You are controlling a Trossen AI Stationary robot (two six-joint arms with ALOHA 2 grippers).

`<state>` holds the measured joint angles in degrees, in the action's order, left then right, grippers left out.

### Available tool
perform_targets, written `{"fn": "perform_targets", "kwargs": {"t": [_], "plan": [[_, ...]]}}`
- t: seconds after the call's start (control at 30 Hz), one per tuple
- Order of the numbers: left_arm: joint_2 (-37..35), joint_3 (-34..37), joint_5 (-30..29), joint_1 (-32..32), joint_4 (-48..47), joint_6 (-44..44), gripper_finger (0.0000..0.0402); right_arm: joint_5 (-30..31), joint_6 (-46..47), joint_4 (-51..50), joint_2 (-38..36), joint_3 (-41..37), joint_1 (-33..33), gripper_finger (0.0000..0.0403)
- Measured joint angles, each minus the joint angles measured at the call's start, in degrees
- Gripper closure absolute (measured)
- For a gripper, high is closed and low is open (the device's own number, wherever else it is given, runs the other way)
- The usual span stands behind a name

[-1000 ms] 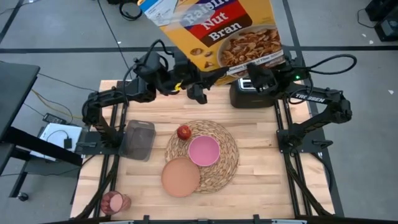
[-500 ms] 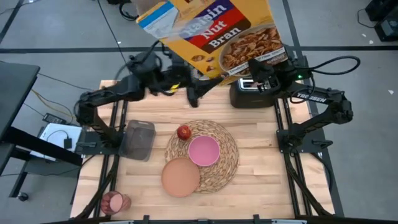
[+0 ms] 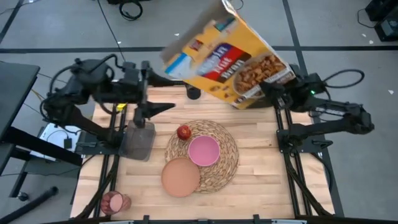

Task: Arrange a breakfast setting
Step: Pour the cereal into the pink bowl

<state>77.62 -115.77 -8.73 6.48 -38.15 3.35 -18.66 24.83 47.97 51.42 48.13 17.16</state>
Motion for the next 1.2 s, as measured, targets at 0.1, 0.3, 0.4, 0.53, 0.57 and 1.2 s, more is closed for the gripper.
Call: {"fn": "perform_targets", "kwargs": {"t": [0.1, 0.3, 0.4, 0.53, 0.57, 1.2], "plan": [[-1.7, 0.0, -5.8, 1.2, -4.6, 3.2, 0.0075, 0.0, 2.1, -4.0, -7.3, -6.0, 1.0, 0.0195], [-1.3, 0.0, -15.6, 1.3, -12.2, 11.8, 0.0075, -6.0, 6.4, -13.2, -20.2, -15.1, 3.4, 0.0195], [-0.8, 0.0, -18.8, 0.7, -15.6, 17.2, 0.0075, -9.7, 8.5, -15.8, -26.0, -18.7, 4.5, 0.0195], [-0.8, 0.0, -21.3, 0.7, -20.6, 24.4, 0.0075, -14.4, 9.5, -20.7, -33.4, -22.6, 5.5, 0.0195], [-0.8, 0.0, -22.1, 0.8, -21.7, 25.8, 0.0075, -15.3, 9.6, -22.1, -35.0, -23.6, 5.7, 0.0195], [7.7, 0.0, -29.1, 4.4, -24.4, 35.0, 0.0075, -24.5, 0.8, -48.9, -51.3, -28.8, 9.0, 0.0195]]}}
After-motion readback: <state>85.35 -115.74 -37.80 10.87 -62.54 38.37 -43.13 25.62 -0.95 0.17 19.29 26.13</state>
